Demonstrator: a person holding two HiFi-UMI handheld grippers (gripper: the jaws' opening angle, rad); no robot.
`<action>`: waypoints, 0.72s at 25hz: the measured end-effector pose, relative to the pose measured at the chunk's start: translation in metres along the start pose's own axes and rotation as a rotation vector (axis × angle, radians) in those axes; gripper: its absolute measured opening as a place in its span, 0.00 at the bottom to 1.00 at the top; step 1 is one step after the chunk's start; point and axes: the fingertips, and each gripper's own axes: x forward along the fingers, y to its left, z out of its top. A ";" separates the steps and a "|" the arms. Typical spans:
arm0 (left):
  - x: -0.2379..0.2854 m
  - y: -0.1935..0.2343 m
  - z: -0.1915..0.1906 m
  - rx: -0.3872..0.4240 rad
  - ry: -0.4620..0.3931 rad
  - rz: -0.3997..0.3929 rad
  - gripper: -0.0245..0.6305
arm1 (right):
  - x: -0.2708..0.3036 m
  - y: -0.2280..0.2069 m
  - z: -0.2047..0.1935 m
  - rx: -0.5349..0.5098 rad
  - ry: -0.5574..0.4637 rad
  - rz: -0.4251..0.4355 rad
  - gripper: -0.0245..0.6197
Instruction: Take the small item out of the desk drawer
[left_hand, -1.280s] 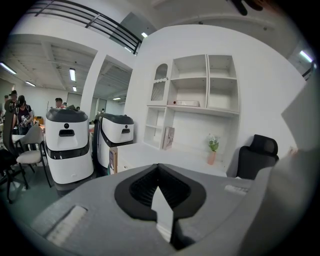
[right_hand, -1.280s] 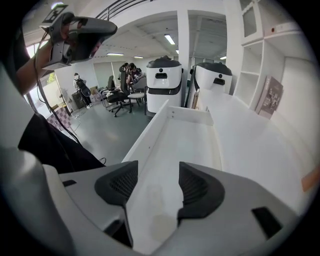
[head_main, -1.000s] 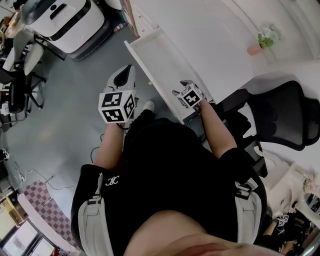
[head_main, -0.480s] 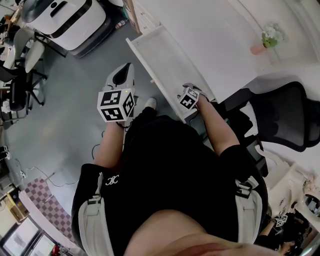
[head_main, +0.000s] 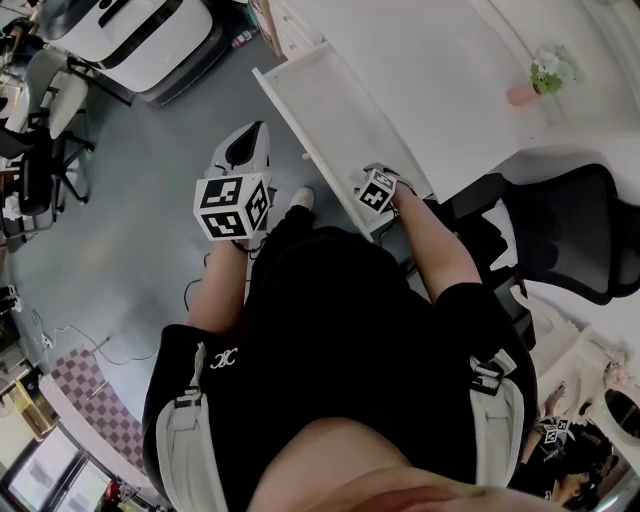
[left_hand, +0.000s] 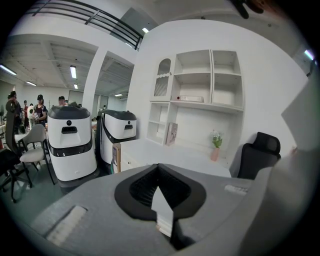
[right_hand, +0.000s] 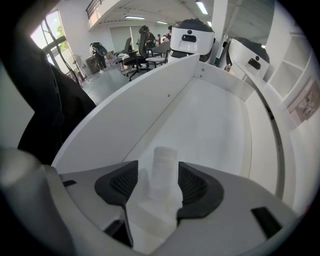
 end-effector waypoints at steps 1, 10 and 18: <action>0.000 0.001 0.000 -0.001 0.000 0.002 0.06 | 0.003 -0.001 -0.003 0.017 0.006 0.004 0.42; 0.001 0.005 -0.003 0.005 0.018 0.018 0.06 | 0.017 -0.011 -0.021 0.087 0.034 -0.008 0.42; -0.001 0.001 -0.007 0.009 0.032 0.016 0.06 | 0.025 -0.005 -0.027 0.079 0.088 -0.006 0.30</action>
